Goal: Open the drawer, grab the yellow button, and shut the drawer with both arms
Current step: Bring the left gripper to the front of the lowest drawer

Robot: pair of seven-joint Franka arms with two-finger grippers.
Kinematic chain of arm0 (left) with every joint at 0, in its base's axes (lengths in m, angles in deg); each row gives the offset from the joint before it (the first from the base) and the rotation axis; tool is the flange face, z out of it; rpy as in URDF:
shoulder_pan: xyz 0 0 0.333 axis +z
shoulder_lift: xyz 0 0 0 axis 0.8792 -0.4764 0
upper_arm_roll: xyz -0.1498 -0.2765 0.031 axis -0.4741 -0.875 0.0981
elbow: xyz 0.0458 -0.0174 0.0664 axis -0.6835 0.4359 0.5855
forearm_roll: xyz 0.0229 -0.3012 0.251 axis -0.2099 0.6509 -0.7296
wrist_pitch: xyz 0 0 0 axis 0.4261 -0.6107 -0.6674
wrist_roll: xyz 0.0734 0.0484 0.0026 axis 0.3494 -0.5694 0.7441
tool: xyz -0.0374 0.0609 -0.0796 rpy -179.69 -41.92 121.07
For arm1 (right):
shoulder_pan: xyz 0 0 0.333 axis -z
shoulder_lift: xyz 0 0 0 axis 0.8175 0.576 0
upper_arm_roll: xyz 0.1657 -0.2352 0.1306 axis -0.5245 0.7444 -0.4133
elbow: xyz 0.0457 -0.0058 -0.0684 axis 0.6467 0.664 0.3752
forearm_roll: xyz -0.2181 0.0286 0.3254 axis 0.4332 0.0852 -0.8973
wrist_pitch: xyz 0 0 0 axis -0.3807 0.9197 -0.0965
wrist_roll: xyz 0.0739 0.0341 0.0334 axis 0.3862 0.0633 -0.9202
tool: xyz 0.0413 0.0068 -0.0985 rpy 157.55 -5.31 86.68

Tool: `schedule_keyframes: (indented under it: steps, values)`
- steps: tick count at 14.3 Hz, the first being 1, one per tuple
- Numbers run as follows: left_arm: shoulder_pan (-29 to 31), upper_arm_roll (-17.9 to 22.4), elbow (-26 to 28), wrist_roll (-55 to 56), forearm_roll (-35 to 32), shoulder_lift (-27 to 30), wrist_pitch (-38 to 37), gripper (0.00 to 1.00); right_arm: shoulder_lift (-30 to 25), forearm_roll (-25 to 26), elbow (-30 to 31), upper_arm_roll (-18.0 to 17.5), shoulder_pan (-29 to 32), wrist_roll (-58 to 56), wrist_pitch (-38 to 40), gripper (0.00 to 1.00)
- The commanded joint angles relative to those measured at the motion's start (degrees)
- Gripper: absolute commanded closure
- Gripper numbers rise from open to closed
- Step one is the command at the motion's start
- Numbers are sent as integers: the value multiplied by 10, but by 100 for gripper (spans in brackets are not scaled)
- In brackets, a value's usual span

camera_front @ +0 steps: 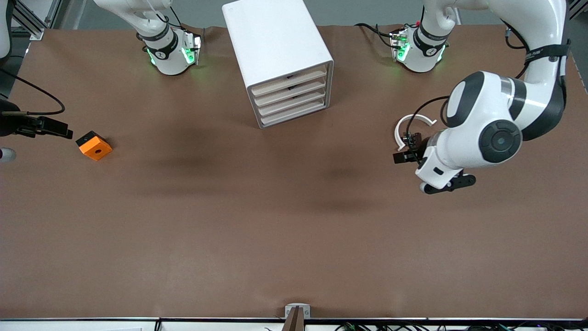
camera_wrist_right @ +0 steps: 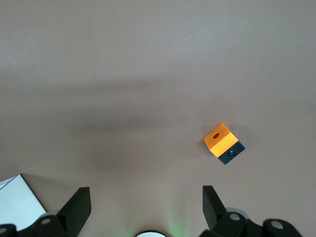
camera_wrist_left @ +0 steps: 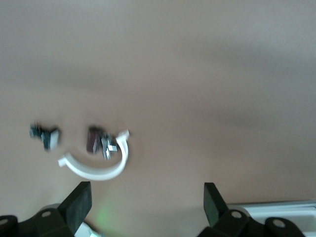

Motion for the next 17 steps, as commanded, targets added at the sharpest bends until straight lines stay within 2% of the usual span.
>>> schedule_keyframes:
  steps: [1,9,17]
  values:
    - [-14,1,-70,68,25,-47,-74,0,1,3,-3,-3,6,-1,4,0]
    - [-19,1,-70,295,169,-91,-93,0,8,4,-5,-2,6,-1,2,0]
    - [-18,1,-70,469,257,-149,-169,0,9,4,-1,-2,6,3,3,0]
